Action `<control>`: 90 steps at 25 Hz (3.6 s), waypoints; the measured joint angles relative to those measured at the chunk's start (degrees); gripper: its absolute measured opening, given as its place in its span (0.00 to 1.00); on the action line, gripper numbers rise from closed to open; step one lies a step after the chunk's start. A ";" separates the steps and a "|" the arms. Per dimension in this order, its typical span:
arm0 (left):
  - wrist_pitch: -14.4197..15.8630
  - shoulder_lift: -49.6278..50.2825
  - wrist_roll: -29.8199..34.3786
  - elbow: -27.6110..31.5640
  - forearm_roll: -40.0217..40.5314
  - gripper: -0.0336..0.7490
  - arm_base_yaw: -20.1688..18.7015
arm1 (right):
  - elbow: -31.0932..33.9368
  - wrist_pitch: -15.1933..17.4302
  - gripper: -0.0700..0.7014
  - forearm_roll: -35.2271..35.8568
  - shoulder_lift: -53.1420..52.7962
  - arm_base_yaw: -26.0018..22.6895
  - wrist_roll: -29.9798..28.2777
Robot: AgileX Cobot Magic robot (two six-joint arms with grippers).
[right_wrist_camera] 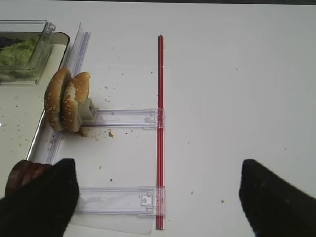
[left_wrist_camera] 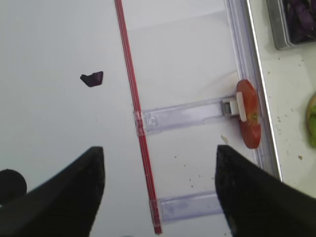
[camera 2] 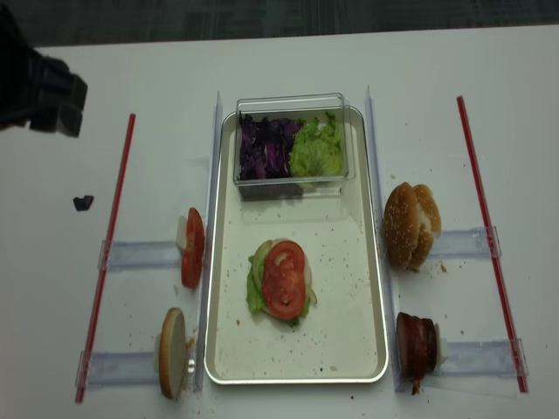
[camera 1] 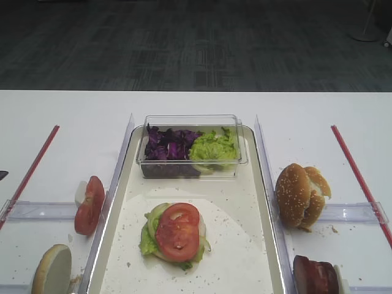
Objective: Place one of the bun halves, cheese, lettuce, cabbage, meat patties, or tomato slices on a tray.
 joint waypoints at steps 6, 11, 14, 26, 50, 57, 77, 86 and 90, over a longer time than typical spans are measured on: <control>0.11 -10.05 -1.10 9.21 0.00 0.61 0.00 | 0.00 0.00 0.97 0.00 0.00 0.00 0.00; 0.23 -19.23 -2.09 16.23 0.03 0.61 0.00 | 0.00 0.00 0.97 0.00 0.00 0.00 0.00; 0.34 -25.33 -2.21 20.54 0.03 0.61 0.00 | 0.00 0.00 0.97 0.00 0.00 0.00 0.00; 0.95 -50.37 -2.34 37.44 -1.14 0.61 0.13 | 0.00 0.00 0.97 0.00 0.00 0.00 -0.21; 1.06 -75.72 -7.18 44.14 -0.09 0.61 0.22 | 0.00 0.00 0.97 0.00 0.00 0.00 -0.21; 1.41 -75.93 -7.52 44.14 0.02 0.61 0.22 | 0.00 0.00 0.97 0.00 0.00 0.00 -0.21; -2.81 -75.93 -8.24 46.41 0.02 0.61 0.22 | 0.00 0.00 0.97 0.00 0.00 0.00 -0.21; -2.94 -75.93 -8.24 46.41 0.02 0.61 0.22 | 0.00 0.00 0.97 0.00 0.00 0.00 -0.21; -2.96 -75.93 -8.24 46.41 0.02 0.61 0.22 | 0.00 0.00 0.97 0.00 0.00 0.00 -0.21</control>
